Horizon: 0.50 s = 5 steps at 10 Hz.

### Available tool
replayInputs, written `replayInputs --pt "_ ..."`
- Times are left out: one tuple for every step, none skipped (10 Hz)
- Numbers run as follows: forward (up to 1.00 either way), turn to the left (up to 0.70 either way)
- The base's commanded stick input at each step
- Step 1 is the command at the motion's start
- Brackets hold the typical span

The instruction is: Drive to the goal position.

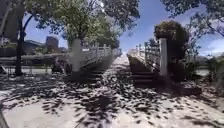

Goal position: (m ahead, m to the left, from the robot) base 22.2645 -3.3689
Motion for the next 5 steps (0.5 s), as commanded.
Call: replayInputs --pt "0.45 0.0" --pt "0.45 0.0" --pt "0.45 0.0" --pt "0.45 0.0" --pt "0.45 0.0"
